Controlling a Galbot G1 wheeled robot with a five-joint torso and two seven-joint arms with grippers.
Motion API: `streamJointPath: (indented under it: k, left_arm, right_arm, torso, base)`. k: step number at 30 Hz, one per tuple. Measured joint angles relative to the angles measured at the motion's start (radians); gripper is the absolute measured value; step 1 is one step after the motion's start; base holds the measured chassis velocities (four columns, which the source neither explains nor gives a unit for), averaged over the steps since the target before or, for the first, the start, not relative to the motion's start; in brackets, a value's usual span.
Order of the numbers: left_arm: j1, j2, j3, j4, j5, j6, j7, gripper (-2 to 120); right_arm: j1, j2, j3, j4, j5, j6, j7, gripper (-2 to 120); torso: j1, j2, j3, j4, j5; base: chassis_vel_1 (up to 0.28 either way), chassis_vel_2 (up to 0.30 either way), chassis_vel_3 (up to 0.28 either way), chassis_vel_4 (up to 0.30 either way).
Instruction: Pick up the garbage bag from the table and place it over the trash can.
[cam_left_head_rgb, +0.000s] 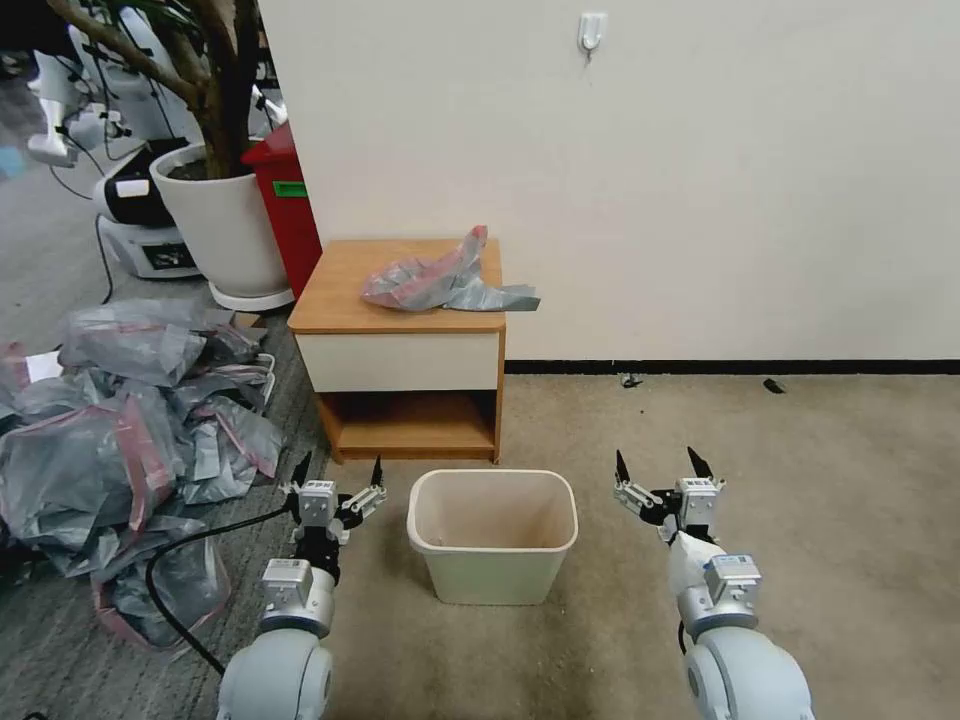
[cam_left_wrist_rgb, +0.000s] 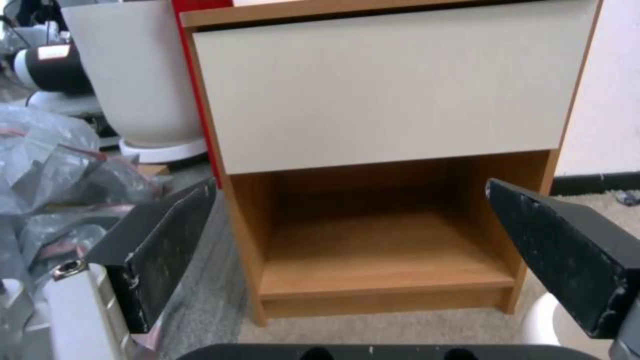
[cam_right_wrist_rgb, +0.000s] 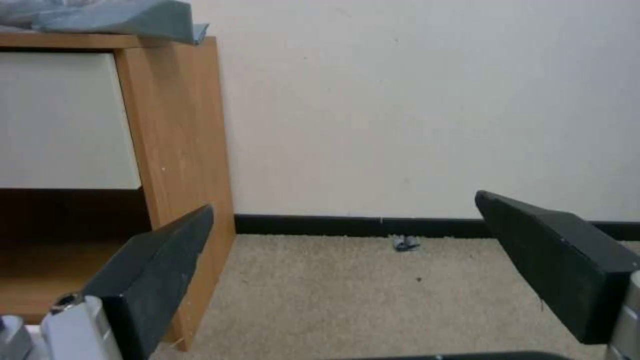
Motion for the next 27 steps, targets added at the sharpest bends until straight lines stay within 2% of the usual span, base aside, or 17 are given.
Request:
streamJointPath:
  k: [27]
  left_arm:
    - [0.0, 0.0, 0.0, 0.0, 0.0, 0.0, 0.0, 100]
  right_arm:
    - [0.0, 0.0, 0.0, 0.0, 0.0, 0.0, 0.0, 100]
  torso:
    - [0.0, 0.0, 0.0, 0.0, 0.0]
  base:
    - [0.0, 0.0, 0.0, 0.0]
